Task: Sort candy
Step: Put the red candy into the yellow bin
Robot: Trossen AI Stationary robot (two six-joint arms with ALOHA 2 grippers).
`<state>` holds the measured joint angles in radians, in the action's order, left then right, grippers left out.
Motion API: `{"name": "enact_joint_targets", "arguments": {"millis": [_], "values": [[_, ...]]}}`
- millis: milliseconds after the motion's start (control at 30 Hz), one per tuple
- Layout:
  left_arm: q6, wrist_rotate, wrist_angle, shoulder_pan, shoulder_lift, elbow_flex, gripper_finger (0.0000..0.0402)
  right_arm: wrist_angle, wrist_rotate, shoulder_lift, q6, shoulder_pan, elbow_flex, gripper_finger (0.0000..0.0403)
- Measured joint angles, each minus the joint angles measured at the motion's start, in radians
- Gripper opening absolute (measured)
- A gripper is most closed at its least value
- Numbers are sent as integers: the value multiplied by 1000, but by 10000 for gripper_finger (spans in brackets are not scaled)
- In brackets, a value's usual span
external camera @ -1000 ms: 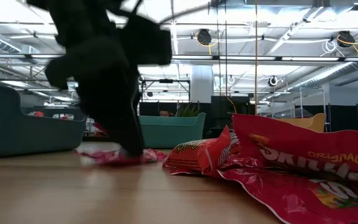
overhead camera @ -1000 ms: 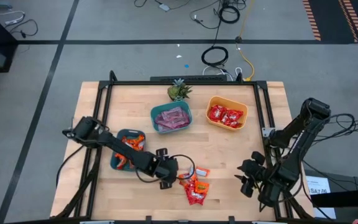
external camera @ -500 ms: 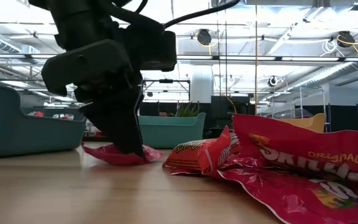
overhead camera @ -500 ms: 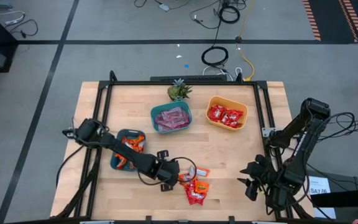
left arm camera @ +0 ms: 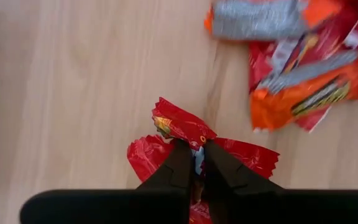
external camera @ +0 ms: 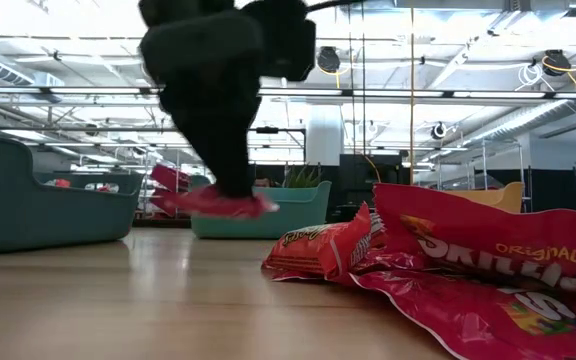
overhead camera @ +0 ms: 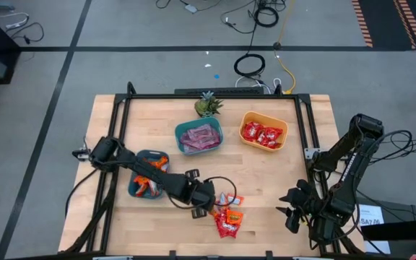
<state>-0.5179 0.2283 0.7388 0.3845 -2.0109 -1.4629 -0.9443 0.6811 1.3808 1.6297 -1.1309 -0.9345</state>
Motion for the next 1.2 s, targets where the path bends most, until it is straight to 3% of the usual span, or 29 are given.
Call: {"name": "enact_joint_targets", "arguments": {"millis": [400, 667, 933, 1200], "values": [[0, 7, 148, -77, 3, -178, 27, 0, -1, 0, -18, 0, 0, 160], [12, 8, 139, -195, 3, -341, 29, 0, -1, 0, -18, 0, 0, 160], [179, -8, -21, -335, 4, -463, 30, -1, 2, 0, -18, 1, 0, 160], [212, -49, -174, -472, -17, -484, 30, -2, 9, 0, -18, 1, 0, 160]]}}
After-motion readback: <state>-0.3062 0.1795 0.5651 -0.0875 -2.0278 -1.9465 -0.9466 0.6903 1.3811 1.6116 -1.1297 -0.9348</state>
